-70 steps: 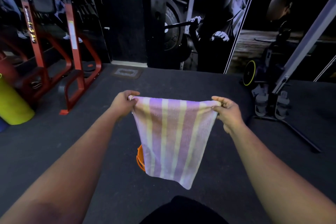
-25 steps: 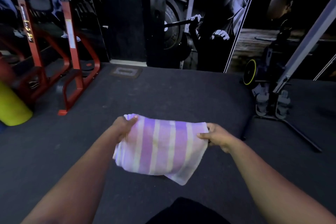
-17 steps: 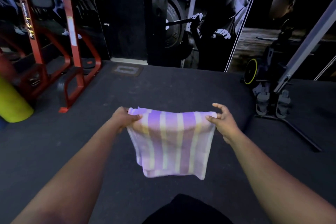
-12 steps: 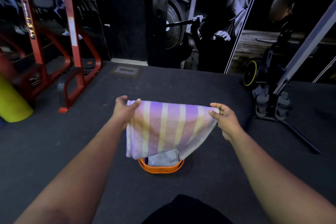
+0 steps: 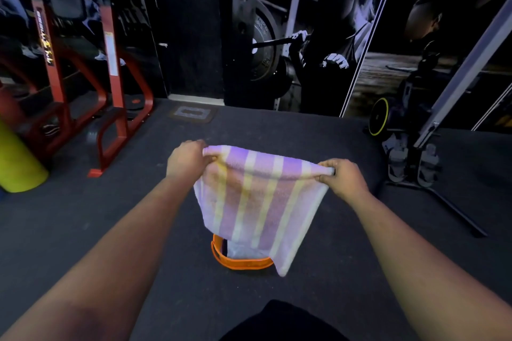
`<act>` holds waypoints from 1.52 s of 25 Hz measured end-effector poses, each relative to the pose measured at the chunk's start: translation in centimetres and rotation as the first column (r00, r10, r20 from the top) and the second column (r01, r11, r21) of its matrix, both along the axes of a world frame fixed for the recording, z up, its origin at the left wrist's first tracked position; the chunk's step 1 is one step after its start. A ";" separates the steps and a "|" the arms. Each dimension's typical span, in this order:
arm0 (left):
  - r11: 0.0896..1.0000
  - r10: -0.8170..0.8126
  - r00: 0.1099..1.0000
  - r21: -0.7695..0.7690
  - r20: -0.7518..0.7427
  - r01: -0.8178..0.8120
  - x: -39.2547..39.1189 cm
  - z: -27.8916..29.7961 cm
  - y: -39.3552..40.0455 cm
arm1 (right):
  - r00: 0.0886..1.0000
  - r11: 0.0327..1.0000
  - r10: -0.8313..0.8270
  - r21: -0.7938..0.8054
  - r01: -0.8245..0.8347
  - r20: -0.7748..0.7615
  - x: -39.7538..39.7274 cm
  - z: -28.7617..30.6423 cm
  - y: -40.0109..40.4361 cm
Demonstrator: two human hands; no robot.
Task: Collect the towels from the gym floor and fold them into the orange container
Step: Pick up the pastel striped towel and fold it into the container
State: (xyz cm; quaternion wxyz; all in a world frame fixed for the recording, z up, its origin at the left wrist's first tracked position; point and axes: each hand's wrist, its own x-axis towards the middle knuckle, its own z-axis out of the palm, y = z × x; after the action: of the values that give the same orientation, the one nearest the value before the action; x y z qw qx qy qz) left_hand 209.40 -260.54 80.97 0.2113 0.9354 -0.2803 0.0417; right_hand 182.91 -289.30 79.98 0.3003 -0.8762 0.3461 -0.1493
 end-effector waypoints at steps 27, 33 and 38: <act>0.624 -0.317 0.360 -0.479 -0.877 -0.617 3.3 -10.2 5.5 | 0.972 0.590 -0.134 0.804 -0.077 0.192 5.9 -7.7 4.9; 0.830 -0.175 0.487 -0.394 -0.856 -0.395 5.3 -16.1 1.8 | 0.999 0.707 -0.038 0.707 0.029 -0.002 8.8 -14.5 2.4; 0.817 0.031 0.470 -0.249 -0.882 -0.521 8.9 -22.0 -3.5 | 0.961 0.666 -0.238 0.696 0.267 -0.141 15.1 -22.0 -1.9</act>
State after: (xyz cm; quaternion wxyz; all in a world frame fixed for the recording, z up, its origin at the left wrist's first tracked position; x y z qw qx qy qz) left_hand 218.26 -264.07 58.93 0.5379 0.7811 0.0411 -0.3145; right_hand 197.96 -291.23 57.98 0.5836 -0.6390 0.5002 -0.0278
